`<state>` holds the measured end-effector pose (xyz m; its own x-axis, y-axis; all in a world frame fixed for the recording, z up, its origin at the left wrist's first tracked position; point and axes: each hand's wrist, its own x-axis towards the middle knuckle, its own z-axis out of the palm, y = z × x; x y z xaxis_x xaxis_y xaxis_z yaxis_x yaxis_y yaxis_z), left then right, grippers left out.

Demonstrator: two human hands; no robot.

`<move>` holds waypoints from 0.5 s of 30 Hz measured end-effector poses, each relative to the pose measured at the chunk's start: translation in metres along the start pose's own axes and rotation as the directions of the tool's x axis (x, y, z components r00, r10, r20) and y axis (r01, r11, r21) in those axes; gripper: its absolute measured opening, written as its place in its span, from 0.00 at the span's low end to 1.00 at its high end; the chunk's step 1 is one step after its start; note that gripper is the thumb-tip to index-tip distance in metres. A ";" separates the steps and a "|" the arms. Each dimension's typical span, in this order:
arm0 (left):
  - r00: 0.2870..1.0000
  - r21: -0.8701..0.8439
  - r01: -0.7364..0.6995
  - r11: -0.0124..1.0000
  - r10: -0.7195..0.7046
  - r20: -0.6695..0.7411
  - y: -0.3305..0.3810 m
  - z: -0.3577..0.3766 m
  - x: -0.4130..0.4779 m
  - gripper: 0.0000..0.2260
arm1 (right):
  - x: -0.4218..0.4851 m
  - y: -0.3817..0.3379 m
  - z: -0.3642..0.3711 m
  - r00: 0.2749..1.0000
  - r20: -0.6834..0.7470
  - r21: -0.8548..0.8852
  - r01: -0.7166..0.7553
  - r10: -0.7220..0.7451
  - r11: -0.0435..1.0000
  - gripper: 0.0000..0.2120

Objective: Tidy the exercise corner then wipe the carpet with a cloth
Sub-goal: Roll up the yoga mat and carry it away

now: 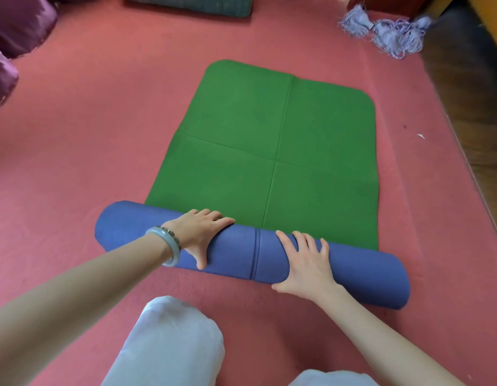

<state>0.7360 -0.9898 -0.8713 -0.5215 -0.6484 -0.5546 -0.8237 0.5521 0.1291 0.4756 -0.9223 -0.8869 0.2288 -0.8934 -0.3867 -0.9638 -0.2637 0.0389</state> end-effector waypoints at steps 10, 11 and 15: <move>0.922 0.189 0.103 0.976 -0.022 -0.387 0.008 0.035 0.001 0.58 | 0.061 0.026 -0.043 0.936 0.347 0.179 0.001 -0.064 0.984 0.57; 0.923 0.185 0.088 0.979 -0.010 -0.385 0.003 0.032 0.006 0.57 | 0.065 0.028 -0.047 0.926 0.370 0.179 0.003 -0.070 0.984 0.57; 0.975 0.173 0.025 0.985 0.014 -0.222 -0.013 0.009 0.024 0.52 | 0.058 0.018 -0.050 0.960 0.273 0.123 0.022 -0.055 0.992 0.59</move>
<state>0.7362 -1.0080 -0.8940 -0.5697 -0.7408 -0.3560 -0.7855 0.6182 -0.0292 0.4781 -0.9968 -0.8626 0.2352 -0.7441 -0.6252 -0.9682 -0.2360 -0.0833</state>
